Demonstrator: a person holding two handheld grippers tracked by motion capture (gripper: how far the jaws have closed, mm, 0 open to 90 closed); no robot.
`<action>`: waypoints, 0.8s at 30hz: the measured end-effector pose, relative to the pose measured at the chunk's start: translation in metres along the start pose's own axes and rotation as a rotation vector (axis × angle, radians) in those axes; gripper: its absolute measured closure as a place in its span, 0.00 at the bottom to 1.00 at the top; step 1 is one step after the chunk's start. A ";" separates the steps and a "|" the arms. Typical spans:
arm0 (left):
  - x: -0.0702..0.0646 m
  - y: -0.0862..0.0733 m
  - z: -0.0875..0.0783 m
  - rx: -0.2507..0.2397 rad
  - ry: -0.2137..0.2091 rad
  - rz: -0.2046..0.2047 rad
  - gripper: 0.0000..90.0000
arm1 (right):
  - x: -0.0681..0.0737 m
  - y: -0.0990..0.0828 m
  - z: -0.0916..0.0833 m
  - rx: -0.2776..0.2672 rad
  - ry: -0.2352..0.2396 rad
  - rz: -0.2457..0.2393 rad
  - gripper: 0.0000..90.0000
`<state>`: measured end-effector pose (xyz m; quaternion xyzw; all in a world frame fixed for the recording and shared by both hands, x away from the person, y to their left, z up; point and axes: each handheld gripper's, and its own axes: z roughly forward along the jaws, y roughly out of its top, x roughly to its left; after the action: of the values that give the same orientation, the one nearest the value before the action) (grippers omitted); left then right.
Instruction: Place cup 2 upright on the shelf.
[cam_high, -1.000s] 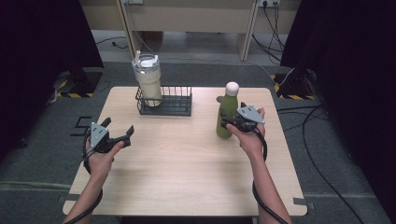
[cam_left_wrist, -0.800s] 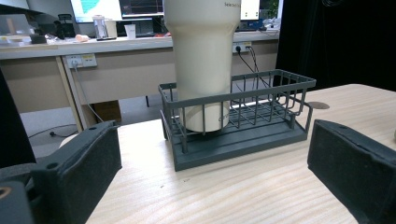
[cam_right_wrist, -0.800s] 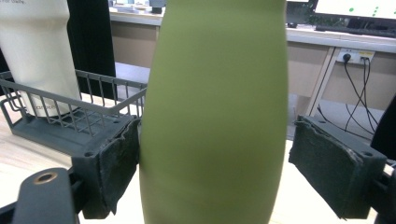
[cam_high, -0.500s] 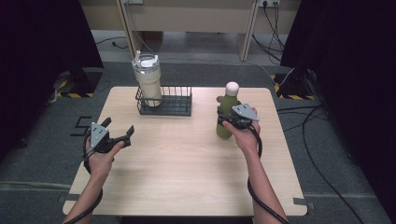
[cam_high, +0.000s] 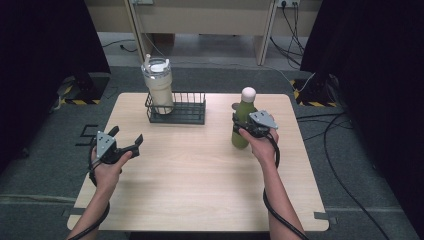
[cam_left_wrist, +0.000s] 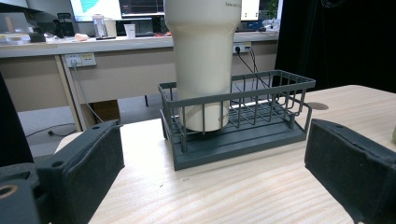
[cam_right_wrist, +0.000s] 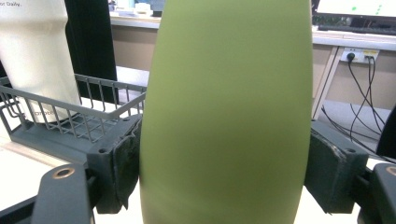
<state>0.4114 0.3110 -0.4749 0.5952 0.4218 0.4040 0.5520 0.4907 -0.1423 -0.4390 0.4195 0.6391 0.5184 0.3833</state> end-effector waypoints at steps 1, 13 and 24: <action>0.000 0.000 0.000 0.000 0.000 -0.001 0.04 | 0.000 0.000 0.000 0.000 0.000 0.000 0.25; 0.000 -0.001 0.000 0.004 -0.004 -0.003 0.05 | 0.000 -0.010 0.005 0.004 -0.004 0.012 0.21; 0.002 -0.002 -0.001 0.004 0.002 -0.009 0.06 | 0.001 -0.009 0.005 0.002 -0.012 0.007 0.24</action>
<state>0.4116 0.3134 -0.4769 0.5942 0.4256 0.4012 0.5521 0.4937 -0.1402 -0.4490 0.4252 0.6359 0.5165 0.3847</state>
